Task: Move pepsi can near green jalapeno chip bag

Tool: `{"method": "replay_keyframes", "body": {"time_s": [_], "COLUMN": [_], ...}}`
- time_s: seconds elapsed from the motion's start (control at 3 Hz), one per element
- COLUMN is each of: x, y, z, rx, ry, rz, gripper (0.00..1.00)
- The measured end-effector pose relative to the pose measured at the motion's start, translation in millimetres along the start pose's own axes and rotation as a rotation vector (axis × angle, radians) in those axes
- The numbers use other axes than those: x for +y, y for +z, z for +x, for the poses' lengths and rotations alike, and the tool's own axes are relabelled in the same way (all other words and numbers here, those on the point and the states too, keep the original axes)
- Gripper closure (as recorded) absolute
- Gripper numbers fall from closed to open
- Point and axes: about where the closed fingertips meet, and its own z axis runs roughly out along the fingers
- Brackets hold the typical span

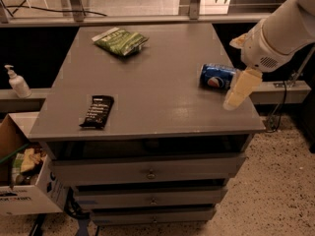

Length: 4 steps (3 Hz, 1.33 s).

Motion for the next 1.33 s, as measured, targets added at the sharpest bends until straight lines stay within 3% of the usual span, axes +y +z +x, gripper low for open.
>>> {"method": "replay_keyframes", "body": {"time_s": [0.33,1.0,1.33], "x": [-29,-65,-72], "y": [33,91,103], "z": [0,4,1], "rx": [0.017,0.032,0.03], "ry": [0.011,0.102,0.133], "rz": [0.008,-0.048,-0.066], "gripper": [0.0,0.0,0.18]}}
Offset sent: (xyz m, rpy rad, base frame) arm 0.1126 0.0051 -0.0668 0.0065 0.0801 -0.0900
